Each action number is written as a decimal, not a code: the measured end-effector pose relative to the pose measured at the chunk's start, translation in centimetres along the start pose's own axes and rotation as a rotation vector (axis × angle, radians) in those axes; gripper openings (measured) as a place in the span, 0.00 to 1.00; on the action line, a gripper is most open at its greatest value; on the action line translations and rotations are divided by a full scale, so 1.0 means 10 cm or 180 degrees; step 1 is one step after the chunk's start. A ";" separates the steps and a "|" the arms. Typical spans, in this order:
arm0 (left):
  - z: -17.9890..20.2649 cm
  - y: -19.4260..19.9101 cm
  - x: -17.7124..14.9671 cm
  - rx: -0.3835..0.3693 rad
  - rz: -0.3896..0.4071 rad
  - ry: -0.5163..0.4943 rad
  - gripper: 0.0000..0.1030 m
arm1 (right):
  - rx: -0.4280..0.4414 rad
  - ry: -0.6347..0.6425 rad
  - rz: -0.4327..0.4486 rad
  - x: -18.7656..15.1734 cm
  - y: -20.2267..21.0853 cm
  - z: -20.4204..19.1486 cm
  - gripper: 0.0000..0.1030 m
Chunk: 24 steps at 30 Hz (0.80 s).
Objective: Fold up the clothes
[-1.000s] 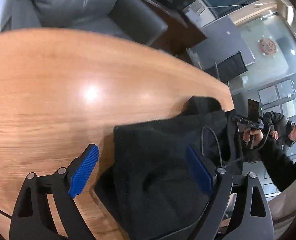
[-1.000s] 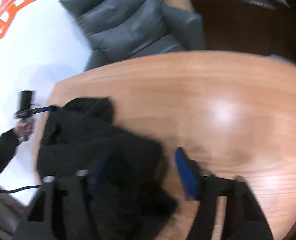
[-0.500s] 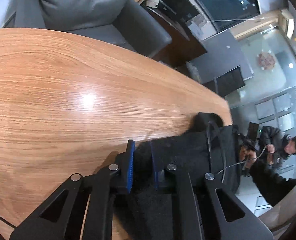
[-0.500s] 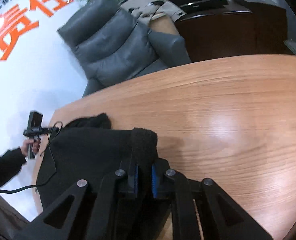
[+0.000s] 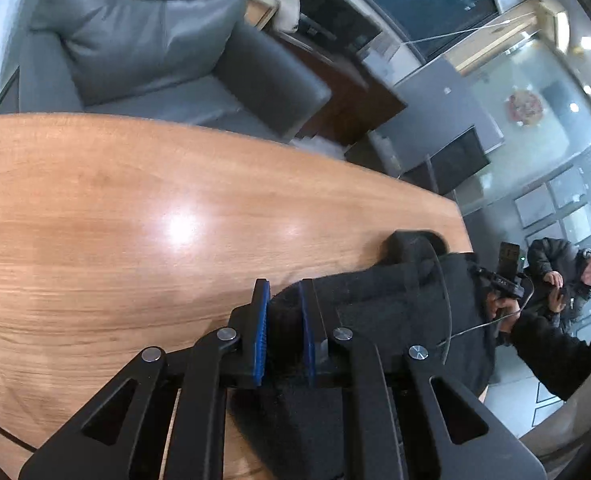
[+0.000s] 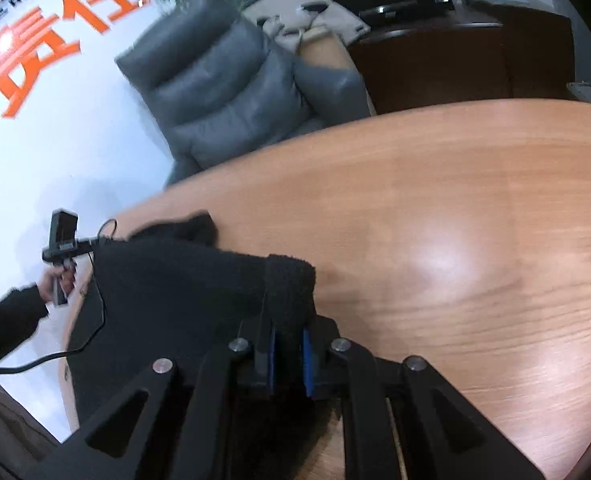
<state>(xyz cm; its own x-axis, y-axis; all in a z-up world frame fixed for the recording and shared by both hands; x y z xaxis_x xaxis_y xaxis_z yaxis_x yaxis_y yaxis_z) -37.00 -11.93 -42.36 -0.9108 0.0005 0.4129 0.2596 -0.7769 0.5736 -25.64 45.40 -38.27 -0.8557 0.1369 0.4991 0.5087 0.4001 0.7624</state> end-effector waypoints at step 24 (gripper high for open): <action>0.22 0.10 0.18 0.0053 0.0254 -0.0581 0.11 | 0.0028 0.0282 0.0215 0.05 0.29 -0.21 0.10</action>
<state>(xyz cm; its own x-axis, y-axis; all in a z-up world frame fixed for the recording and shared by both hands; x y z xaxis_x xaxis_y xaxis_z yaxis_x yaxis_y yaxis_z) -37.72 -11.32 -39.49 -0.8141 0.0546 0.5781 0.3353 -0.7686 0.5448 -24.37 44.67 -34.98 -0.8075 0.0833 0.5840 0.5637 0.4007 0.7223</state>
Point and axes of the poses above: each gripper's, at about its wrist camera, not at the fingertips, and y roughly against the way its jaws point, z to its right, x to its top, the point moved 9 cm from there along -y, roughly the way its jaws point, and after that the axes turned 10 degrees about -x, right-handed, at the moved point
